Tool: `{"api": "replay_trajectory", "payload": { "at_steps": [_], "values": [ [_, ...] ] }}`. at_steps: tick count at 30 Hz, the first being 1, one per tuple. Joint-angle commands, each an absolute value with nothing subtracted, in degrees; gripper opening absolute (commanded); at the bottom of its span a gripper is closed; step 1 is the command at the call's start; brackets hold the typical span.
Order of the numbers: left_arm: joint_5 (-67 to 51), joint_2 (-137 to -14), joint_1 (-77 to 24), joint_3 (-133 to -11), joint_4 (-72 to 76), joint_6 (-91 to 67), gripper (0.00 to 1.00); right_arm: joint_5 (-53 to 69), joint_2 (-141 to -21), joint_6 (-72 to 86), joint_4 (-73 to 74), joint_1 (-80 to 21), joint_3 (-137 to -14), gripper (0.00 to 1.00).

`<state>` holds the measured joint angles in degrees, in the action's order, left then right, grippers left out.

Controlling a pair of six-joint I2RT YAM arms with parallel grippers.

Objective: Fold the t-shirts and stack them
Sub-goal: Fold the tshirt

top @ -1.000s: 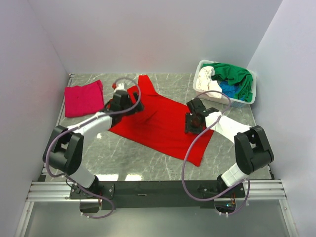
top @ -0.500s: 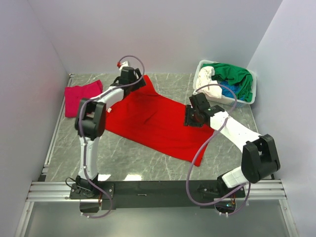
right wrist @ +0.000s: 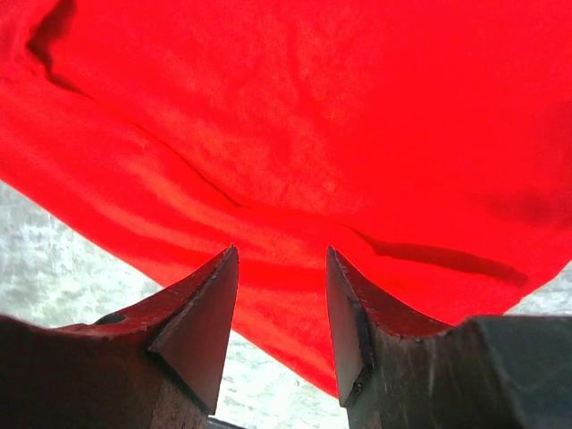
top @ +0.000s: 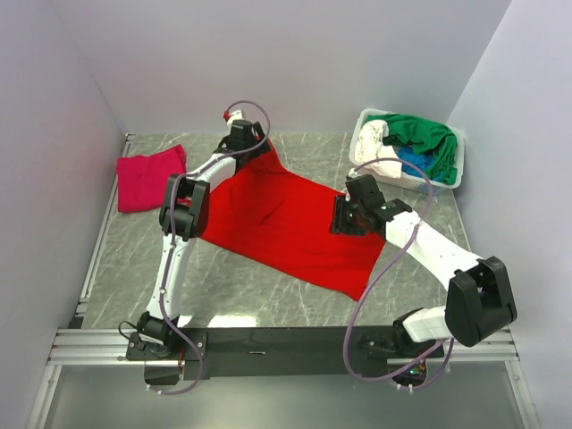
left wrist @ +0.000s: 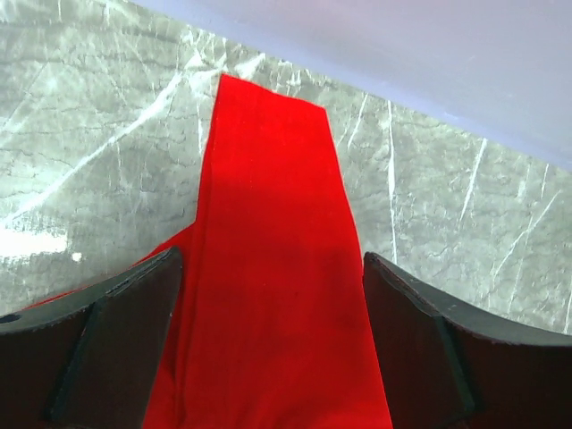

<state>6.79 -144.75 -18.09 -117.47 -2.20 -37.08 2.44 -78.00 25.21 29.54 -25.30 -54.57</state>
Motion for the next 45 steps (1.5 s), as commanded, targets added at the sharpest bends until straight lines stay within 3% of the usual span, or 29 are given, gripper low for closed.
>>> {"api": "replay_trajectory", "payload": {
  "at_steps": [1,8,12,37,45],
  "values": [
    [8.52,-144.32,-18.02,-119.80,-0.44,-36.12,0.88,4.21,-76.29,24.00,27.07,-25.75,-54.05,0.51],
    [8.00,-146.95,-17.84,-124.80,-4.04,-35.95,0.83,5.53,-76.11,23.73,26.10,-25.75,-53.17,0.51],
    [7.21,-147.22,-17.32,-125.33,-5.18,-36.47,0.74,5.62,-75.50,23.56,26.45,-25.84,-52.91,0.51],
    [6.06,-149.68,-16.00,-128.32,-14.49,-43.15,0.74,8.61,-73.22,23.38,26.81,-25.84,-53.79,0.51],
    [5.27,-151.08,-15.82,-129.99,-18.37,-44.38,0.63,10.81,-70.58,23.82,25.75,-25.93,-52.91,0.51]
  ]
}}
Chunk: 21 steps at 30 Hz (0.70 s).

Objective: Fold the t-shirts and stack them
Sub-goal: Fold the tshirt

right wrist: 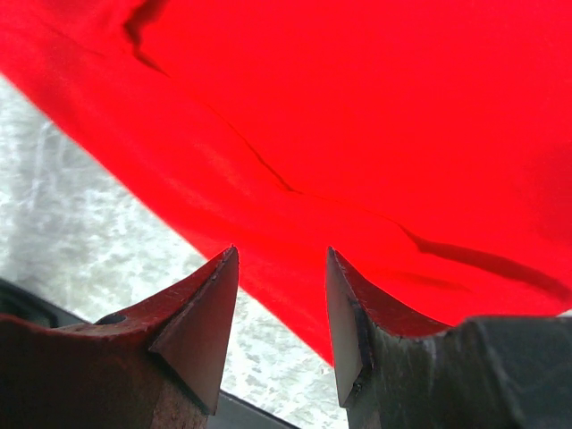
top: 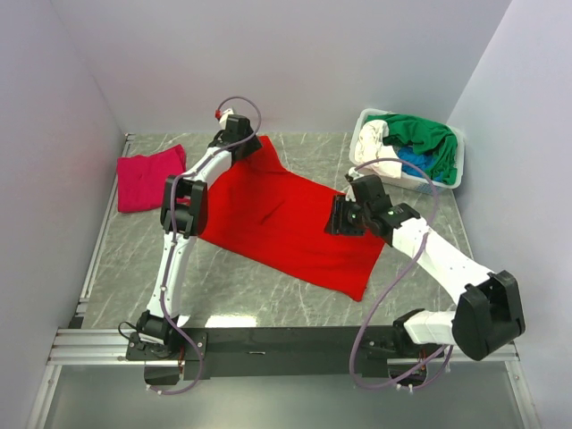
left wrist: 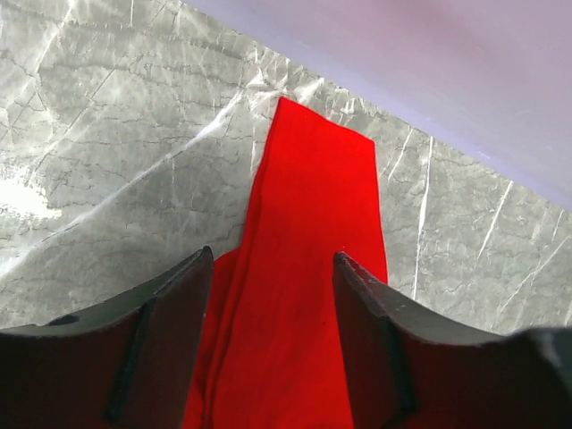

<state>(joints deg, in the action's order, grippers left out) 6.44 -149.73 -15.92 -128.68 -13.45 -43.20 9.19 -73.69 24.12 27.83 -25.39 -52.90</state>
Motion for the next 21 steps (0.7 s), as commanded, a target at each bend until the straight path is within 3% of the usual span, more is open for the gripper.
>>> {"api": "replay_trajectory", "payload": {
  "at_steps": [1,16,17,21],
  "values": [
    [5.45,-150.91,-15.91,-129.90,-18.37,-44.12,0.62,11.51,-69.97,23.91,25.58,-26.10,-52.56,0.51],
    [3.78,-152.75,-15.82,-133.51,-20.30,-42.01,0.37,12.48,-66.19,22.94,24.61,-26.45,-50.98,0.51],
    [3.69,-152.67,-15.82,-133.42,-20.30,-41.84,0.30,12.74,-66.09,22.94,24.35,-26.37,-50.80,0.51],
    [3.52,-151.70,-15.56,-131.84,-19.34,-41.66,0.18,13.62,-65.48,23.03,24.17,-26.54,-50.54,0.51]
  ]
}}
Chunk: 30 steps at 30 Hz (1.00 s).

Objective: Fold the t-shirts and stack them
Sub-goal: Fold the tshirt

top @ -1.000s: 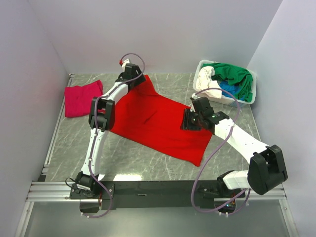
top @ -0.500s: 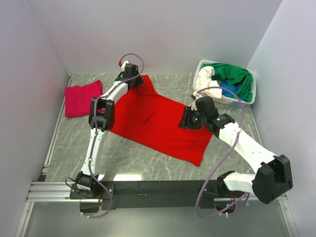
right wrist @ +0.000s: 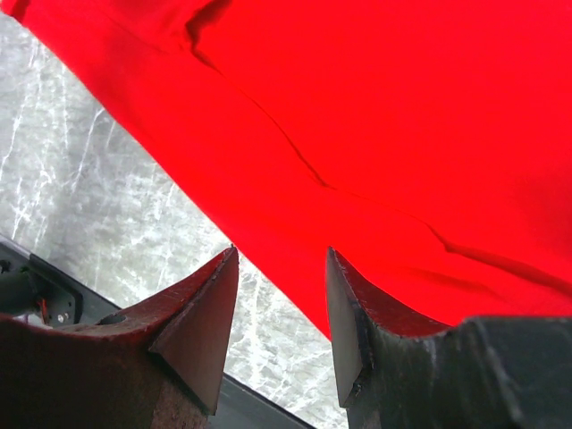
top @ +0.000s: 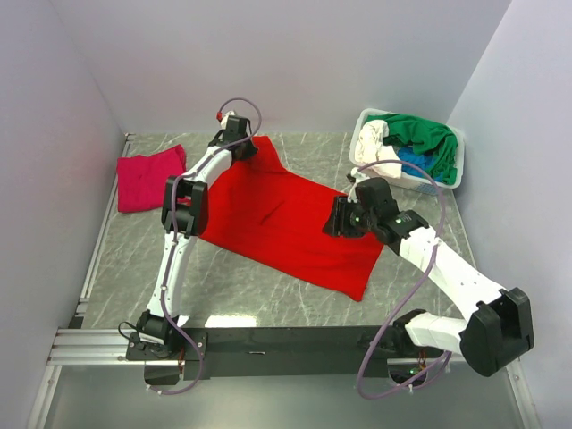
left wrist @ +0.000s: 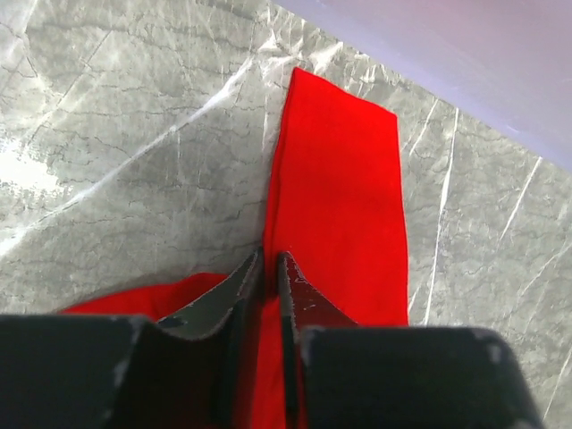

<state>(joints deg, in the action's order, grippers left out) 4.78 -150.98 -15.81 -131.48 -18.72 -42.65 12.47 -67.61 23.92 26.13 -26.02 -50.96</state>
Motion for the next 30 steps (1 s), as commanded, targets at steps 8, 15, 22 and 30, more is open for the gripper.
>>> {"api": "replay_trajectory", "payload": {
  "at_steps": [8,15,22,30],
  "values": [
    [2.29,-149.07,-15.12,-127.01,-14.68,-42.10,0.06,10.64,-67.06,22.67,24.43,-26.46,-50.36,0.51],
    [3.25,-144.94,-15.12,-123.84,-11.25,-42.36,0.00,2.47,-72.06,23.47,26.45,-25.93,-52.38,0.51],
    [2.99,-141.68,-15.03,-120.68,-9.76,-42.63,0.01,-4.74,-80.41,24.78,28.74,-21.36,-57.21,0.52],
    [1.50,-139.49,-14.59,-120.15,-8.18,-42.54,0.01,-6.24,-85.07,25.13,29.18,-16.79,-58.80,0.52]
  ]
}}
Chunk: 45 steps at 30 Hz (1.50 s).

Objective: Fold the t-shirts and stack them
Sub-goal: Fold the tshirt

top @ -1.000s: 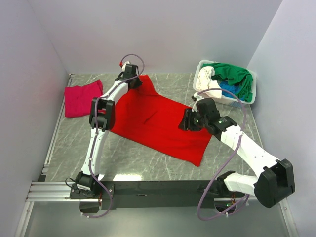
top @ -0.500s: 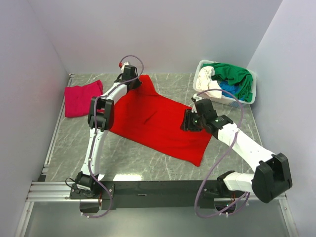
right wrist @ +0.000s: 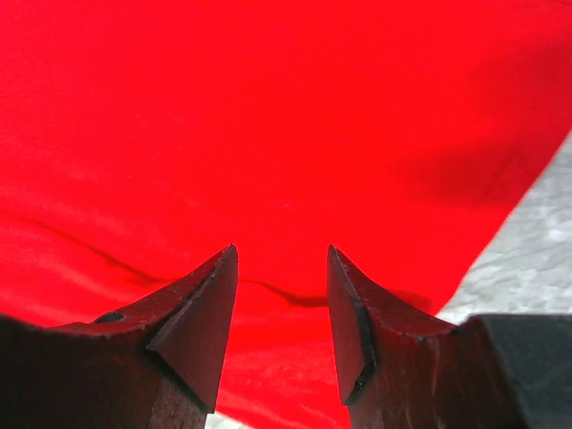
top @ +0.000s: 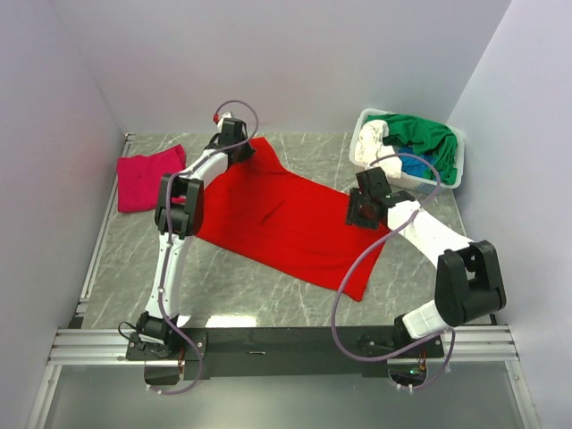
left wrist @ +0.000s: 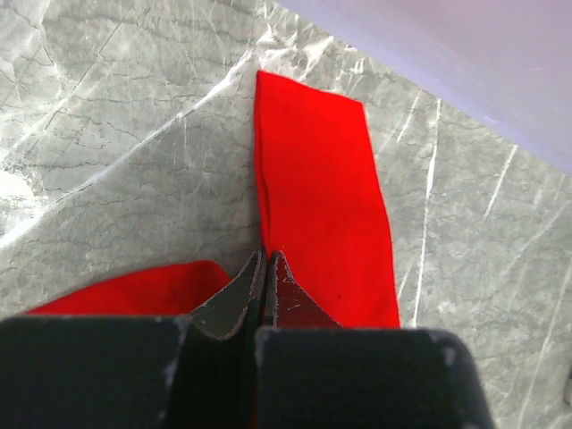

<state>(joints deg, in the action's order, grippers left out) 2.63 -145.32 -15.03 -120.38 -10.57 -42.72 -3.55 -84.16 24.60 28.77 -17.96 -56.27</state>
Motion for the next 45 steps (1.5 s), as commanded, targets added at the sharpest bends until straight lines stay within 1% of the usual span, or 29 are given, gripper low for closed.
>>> {"api": "replay_trajectory", "payload": {
  "at_steps": [1,8,16,22,24,27,28,30,31,34,37,40,45],
  "values": [
    [1.32,-139.22,-14.42,-119.62,-8.00,-42.54,0.00,-7.28,-85.51,25.22,29.35,-16.44,-58.89,0.52],
    [0.62,-135.44,-14.15,-116.02,-6.06,-42.01,0.01,-9.67,-87.54,25.58,29.44,-11.34,-59.32,0.52],
    [-1.14,-137.72,-13.98,-119.09,-9.23,-40.96,0.02,-11.60,-91.49,25.84,29.79,-6.07,-61.35,0.54],
    [-2.20,-138.16,-13.80,-118.92,-9.84,-40.61,0.02,-12.31,-94.21,25.49,29.18,-2.73,-61.79,0.56],
    [-2.37,-138.08,-13.80,-118.92,-10.11,-40.43,0.04,-11.95,-95.71,25.31,28.66,-1.15,-62.75,0.56],
    [-2.64,-137.81,-13.71,-118.83,-10.46,-39.99,0.14,-12.39,-98.26,25.05,28.30,-0.26,-64.77,0.55],
    [-2.55,-137.73,-13.71,-118.92,-10.55,-39.82,0.24,-12.91,-98.96,24.87,28.21,-0.35,-65.38,0.55],
    [-2.46,-137.46,-13.71,-118.83,-10.81,-39.64,0.33,-13.09,-100.81,24.61,28.21,1.56,-67.14,0.54],
    [-2.37,-137.29,-13.71,-118.83,-10.81,-39.46,0.40,-13.10,-101.33,24.52,28.04,1.76,-67.76,0.54],
    [-2.72,-136.85,-13.62,-118.65,-10.98,-38.94,0.52,-12.66,-103.27,24.26,27.95,2.72,-69.43,0.54],
    [-2.81,-135.27,-13.62,-117.34,-10.81,-38.41,0.58,-12.48,-105.72,24.00,28.12,3.69,-70.92,0.52],
    [-2.29,-133.25,-13.62,-114.27,-10.29,-38.23,0.61,-12.92,-107.83,23.82,28.48,3.78,-72.24,0.50],
    [-1.76,-131.49,-13.62,-110.04,-10.28,-37.71,0.63,-12.74,-110.74,23.20,28.91,3.95,-74.44,0.46]
  ]
}}
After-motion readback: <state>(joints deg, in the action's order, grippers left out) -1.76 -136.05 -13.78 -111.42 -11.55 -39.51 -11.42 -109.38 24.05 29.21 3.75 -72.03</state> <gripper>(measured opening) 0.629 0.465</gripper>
